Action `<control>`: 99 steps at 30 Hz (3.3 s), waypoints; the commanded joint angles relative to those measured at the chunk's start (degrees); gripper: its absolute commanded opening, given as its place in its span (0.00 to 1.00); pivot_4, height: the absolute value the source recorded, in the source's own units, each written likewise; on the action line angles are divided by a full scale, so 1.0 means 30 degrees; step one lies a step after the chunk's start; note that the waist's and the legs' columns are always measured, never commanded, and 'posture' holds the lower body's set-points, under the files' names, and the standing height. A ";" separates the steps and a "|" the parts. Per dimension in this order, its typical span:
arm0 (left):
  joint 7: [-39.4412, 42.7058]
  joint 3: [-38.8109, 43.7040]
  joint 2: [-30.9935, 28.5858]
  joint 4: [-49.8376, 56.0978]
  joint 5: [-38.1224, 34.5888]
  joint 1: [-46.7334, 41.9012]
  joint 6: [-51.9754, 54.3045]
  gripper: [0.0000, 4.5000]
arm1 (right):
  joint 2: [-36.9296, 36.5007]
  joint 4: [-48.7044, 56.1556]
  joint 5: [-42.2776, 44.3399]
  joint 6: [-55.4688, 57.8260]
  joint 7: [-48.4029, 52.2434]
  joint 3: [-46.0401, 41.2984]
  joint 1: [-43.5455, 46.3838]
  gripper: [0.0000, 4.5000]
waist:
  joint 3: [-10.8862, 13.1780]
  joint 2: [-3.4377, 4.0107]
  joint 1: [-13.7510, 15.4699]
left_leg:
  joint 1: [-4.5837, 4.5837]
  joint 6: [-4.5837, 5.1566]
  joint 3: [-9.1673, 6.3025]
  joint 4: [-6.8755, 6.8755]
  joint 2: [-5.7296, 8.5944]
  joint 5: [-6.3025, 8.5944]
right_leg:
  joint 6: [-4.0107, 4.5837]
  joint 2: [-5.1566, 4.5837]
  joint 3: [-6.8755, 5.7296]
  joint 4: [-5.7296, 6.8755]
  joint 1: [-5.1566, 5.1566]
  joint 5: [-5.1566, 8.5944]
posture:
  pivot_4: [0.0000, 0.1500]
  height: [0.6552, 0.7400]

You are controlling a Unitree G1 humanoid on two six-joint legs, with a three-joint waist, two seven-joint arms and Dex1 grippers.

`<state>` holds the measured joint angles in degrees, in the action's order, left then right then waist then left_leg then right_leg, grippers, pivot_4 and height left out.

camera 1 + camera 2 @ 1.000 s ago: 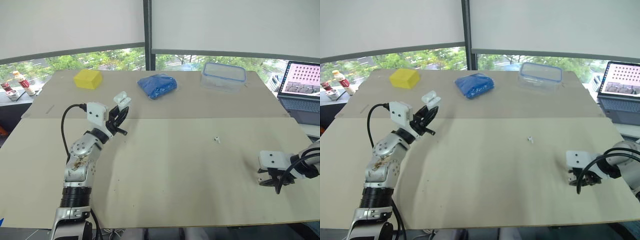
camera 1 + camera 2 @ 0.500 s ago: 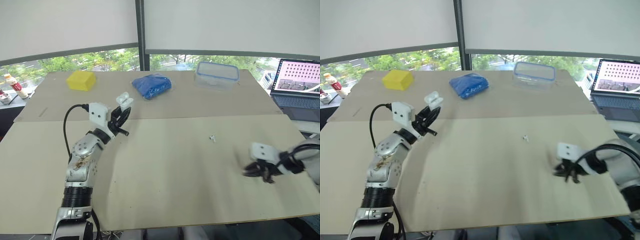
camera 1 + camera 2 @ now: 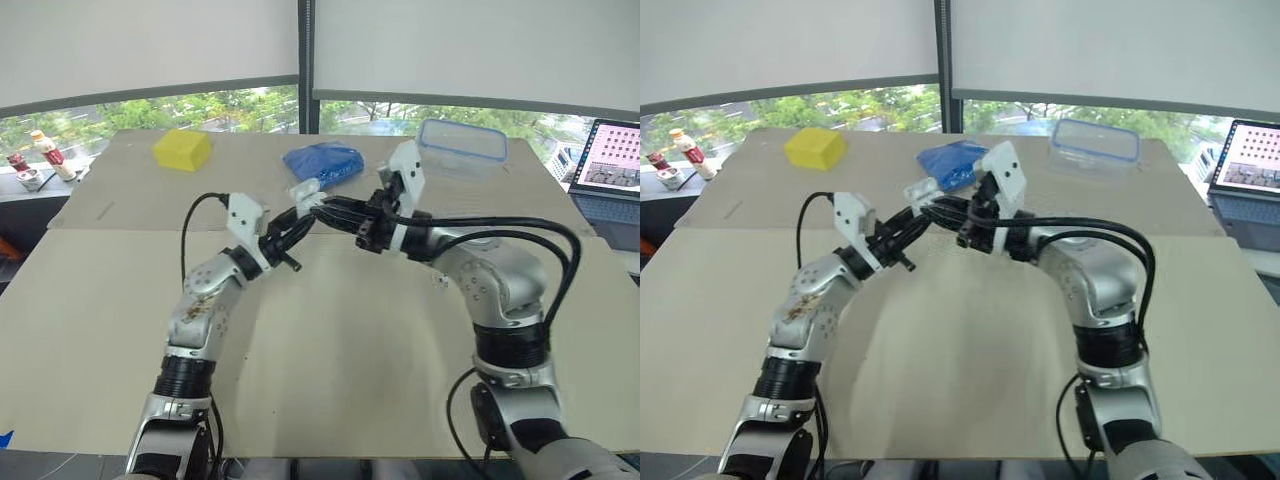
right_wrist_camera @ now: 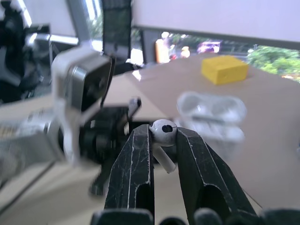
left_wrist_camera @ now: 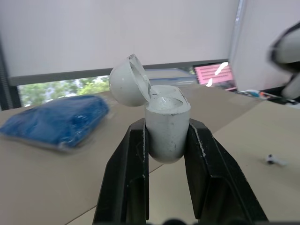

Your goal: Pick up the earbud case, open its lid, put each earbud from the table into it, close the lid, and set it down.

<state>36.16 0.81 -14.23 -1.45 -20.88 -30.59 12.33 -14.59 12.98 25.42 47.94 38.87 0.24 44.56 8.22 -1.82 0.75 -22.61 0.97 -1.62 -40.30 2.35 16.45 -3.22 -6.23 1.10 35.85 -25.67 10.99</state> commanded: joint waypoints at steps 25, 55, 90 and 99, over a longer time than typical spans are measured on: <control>-0.0084 -0.0140 0.1161 0.0068 -0.0048 -0.0725 -0.0417 0.12 | 0.3974 -0.0303 0.2056 0.0016 -0.6718 -0.1585 -0.0567 0.08 | 0.0003 0.0006 -0.0624 | 0.0090 0.0022 0.0040 0.0063 -0.0030 -0.0018 | 0.0038 0.0038 -0.0078 0.0051 0.0030 -0.0013 | 1.00 1.00; 0.0510 -0.0559 0.0903 0.0513 0.0334 -0.0732 -0.0979 0.12 | 0.3582 -0.0337 0.1674 -0.0134 -0.7740 -0.0993 -0.1562 0.31 | 0.0004 0.0009 -0.0632 | 0.0094 0.0101 0.0046 0.0065 -0.0032 0.0026 | 0.0038 0.0040 -0.0079 0.0039 0.0037 -0.0013 | 1.00 1.00; -0.0574 0.0710 -0.0295 -0.1593 0.1281 -0.0360 -0.2209 0.12 | -0.6946 -0.2717 -0.2621 -0.3485 -0.5961 -0.0692 -0.5735 0.52 | 0.0018 0.0032 -0.0612 | 0.0161 0.0171 0.0075 0.0085 -0.0040 0.0064 | 0.0032 0.0023 -0.0098 -0.0059 0.0166 -0.0009 | 1.00 1.00; -0.0457 0.0678 -0.0537 -0.1725 0.1291 -0.0520 -0.2082 0.12 | -0.5222 -0.3480 -0.2619 -0.2884 -0.6773 -0.2213 -0.6511 0.52 | 0.0019 0.0033 -0.0473 | 0.0175 0.0171 0.0081 0.0089 -0.0074 0.0064 | 0.0032 0.0042 -0.0085 -0.0068 0.0177 -0.0010 | 1.00 1.00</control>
<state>34.58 2.42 -15.58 -7.60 -17.03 -30.86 6.89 -30.23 1.60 17.14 39.21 19.04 -3.93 24.66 8.28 -1.72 -0.67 -22.09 1.48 -1.38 -40.04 2.14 16.65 -3.13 -6.13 0.85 35.63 -25.14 10.96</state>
